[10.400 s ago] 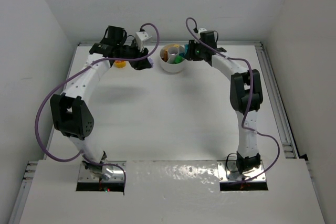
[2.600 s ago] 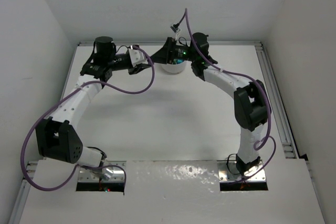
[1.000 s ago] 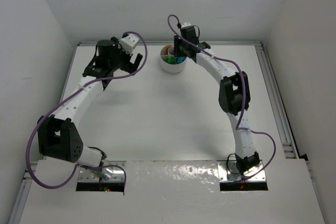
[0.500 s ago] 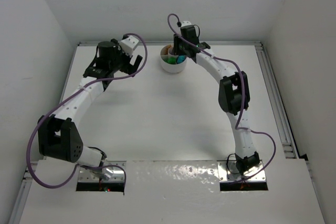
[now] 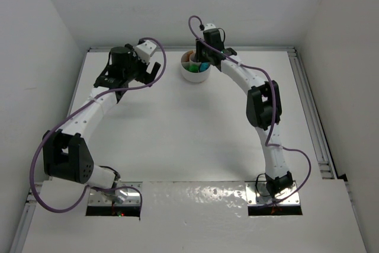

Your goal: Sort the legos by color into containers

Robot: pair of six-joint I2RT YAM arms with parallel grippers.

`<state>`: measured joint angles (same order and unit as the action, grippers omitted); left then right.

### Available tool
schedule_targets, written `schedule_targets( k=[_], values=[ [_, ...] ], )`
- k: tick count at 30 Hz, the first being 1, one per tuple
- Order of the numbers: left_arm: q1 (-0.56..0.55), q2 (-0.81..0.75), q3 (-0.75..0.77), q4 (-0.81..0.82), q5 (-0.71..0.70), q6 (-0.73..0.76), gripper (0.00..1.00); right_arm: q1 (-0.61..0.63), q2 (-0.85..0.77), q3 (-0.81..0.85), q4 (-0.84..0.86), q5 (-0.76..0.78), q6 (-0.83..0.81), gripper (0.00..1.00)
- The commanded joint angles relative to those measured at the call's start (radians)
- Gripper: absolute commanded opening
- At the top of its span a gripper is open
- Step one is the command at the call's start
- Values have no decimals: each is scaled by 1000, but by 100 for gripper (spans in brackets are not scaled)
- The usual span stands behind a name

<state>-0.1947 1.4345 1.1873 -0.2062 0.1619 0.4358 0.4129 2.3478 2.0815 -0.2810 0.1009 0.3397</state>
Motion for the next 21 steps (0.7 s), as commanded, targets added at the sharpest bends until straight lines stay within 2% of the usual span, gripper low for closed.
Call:
schedule_targets(
  k=[1,9,16,21],
  values=[
    [3,-5,18,33,-10,-12,100,6,-59,-1,54,20,-16,0],
    [3,-5,14,44,-38,-20,100,6,-30,31,43,20,-11,0],
    [5,17,17,73,-157,-77,100,6,-1,51,55,16,-2,0],
    [5,12,15,74,-191,-75,100,6,5,46,62,13,5,0]
  ],
)
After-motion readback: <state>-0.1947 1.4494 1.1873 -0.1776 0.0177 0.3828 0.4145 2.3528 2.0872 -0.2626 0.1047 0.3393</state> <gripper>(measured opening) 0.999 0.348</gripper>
